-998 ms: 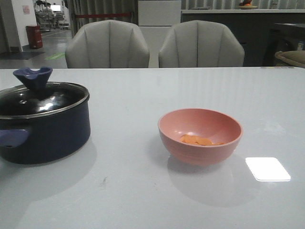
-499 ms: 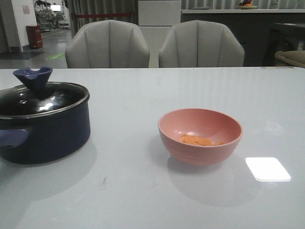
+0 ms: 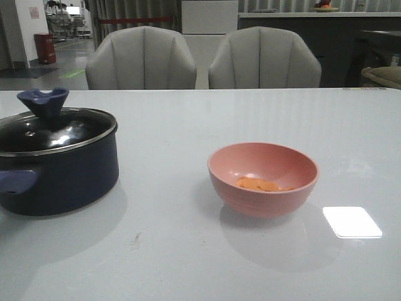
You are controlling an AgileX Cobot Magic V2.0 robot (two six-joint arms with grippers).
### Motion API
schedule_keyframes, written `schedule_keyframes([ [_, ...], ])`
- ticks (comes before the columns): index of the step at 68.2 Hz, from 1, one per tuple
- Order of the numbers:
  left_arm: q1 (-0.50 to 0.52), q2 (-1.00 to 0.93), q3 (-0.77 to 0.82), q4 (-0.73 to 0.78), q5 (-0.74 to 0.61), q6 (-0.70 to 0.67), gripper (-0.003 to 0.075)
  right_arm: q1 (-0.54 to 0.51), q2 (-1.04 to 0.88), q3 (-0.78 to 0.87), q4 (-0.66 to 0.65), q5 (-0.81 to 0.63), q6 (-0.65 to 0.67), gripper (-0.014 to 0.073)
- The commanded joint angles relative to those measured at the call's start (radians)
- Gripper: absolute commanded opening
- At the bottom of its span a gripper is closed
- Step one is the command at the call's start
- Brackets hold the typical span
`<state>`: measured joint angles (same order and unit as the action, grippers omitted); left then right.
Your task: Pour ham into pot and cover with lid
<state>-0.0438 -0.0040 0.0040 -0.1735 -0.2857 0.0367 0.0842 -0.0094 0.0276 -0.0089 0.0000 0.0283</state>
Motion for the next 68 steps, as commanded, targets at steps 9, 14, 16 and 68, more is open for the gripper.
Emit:
schedule_keyframes([
  [9,0.002,0.008,-0.164,-0.03,-0.003,0.001,0.0113,-0.004,-0.021,-0.006,-0.008,-0.086,-0.009,0.0146],
  [14,0.002,0.052,-0.258,0.022,0.147,0.001,0.0113,-0.004,-0.021,-0.006,-0.008,-0.086,-0.009,0.0146],
  [16,0.002,0.08,-0.305,0.052,0.199,0.001,0.0113,-0.004,-0.021,-0.006,-0.008,-0.086,-0.009,0.0146],
  [68,0.002,0.394,-0.523,0.088,0.59,0.001,0.0248,-0.004,-0.021,-0.006,-0.008,-0.086,-0.009,0.0146],
])
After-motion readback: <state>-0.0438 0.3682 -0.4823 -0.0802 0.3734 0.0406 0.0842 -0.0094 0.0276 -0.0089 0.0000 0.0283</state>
